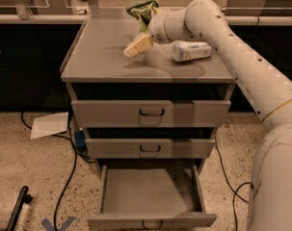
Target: Pick green jalapeno chip bag from bottom drawer and place on counter
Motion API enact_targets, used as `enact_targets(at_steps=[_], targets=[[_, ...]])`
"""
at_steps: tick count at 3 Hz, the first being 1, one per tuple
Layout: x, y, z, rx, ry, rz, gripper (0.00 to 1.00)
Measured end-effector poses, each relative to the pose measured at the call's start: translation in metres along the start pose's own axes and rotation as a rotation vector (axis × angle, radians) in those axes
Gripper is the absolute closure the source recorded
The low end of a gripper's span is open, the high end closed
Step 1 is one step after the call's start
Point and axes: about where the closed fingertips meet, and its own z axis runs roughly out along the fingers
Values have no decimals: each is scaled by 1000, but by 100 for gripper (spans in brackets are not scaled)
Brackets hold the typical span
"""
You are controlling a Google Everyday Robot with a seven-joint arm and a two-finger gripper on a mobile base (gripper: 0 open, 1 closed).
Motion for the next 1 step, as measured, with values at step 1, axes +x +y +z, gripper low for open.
enact_targets(at_steps=[1], targets=[[0,0,0,0,0,0,0]])
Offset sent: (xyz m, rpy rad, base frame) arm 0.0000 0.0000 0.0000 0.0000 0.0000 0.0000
